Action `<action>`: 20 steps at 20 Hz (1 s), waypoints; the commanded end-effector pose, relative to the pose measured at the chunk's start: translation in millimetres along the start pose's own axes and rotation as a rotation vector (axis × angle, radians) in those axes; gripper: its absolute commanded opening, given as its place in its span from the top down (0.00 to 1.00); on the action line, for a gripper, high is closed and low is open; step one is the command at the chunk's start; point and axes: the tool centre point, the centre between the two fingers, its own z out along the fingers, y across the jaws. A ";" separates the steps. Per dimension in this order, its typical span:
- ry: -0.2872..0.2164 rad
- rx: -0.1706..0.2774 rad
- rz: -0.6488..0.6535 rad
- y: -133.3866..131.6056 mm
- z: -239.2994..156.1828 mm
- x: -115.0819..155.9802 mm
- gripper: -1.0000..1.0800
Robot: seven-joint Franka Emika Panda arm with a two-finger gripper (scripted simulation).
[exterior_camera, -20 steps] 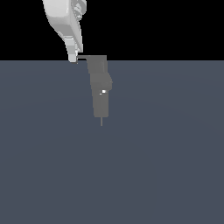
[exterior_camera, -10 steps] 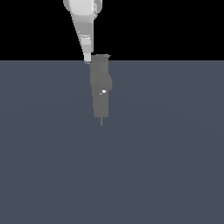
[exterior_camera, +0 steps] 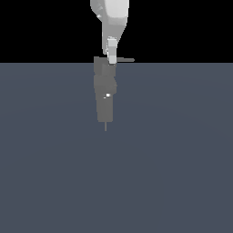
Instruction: Turn on the faucet by rotating a designated handle.
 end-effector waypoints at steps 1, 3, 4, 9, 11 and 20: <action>0.000 0.001 0.004 -3.5 -0.5 6.6 1.00; 0.000 0.002 0.006 -7.0 -0.7 11.7 1.00; 0.000 0.002 0.007 -8.7 -0.9 14.2 1.00; 0.000 0.004 0.010 -17.1 -1.4 26.4 1.00; 0.000 0.004 0.012 -20.4 -1.6 31.2 1.00; -0.001 0.006 0.019 -34.8 -2.5 52.4 1.00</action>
